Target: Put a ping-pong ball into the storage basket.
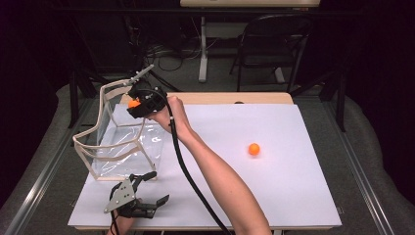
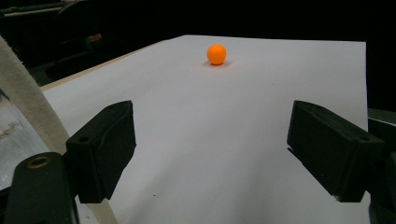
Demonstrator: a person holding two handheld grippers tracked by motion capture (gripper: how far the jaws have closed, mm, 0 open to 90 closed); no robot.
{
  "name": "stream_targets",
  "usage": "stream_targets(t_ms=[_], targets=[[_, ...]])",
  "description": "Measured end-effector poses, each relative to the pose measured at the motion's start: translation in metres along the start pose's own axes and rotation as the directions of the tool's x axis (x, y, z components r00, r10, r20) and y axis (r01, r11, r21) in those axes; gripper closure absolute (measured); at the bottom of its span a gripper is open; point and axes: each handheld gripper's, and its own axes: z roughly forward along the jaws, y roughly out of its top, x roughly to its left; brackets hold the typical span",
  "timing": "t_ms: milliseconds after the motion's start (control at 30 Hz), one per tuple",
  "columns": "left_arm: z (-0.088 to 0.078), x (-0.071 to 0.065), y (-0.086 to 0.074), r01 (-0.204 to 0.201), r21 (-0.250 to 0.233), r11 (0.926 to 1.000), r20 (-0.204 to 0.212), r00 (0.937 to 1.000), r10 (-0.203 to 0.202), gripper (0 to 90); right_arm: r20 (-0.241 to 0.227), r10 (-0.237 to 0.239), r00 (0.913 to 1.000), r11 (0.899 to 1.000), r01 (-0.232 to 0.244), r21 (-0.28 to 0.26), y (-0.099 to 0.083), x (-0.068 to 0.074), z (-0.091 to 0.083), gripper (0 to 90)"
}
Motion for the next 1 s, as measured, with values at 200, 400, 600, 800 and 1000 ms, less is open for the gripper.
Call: stream_targets(t_ms=[200,400,600,800,1000], targets=[[0.0,-0.001,0.001,-0.003,0.001,1.0,0.005,1.0,0.003,15.6,-0.008,-0.012,0.9999,0.999,0.013,0.029,0.001,0.006,0.009,50.7],[0.0,-0.001,0.0,-0.001,-0.003,1.0,0.005,1.0,0.001,15.6,-0.009,-0.016,0.9998,0.998,0.016,0.056,0.001,0.009,0.016,50.7],[0.001,-0.001,0.0,-0.003,0.0,1.0,0.006,1.0,0.003,15.6,-0.013,-0.018,0.9998,0.997,0.018,0.073,-0.001,0.009,0.02,50.5],[0.001,-0.001,0.0,-0.003,-0.001,1.0,0.005,1.0,0.003,15.6,-0.016,-0.011,0.9998,0.997,0.012,0.079,-0.001,0.01,0.021,37.6],[0.0,-0.001,0.0,-0.003,-0.002,1.0,0.007,1.0,0.003,15.6,-0.037,0.019,0.9991,0.999,-0.018,0.038,-0.002,0.007,0.01,15.6]])
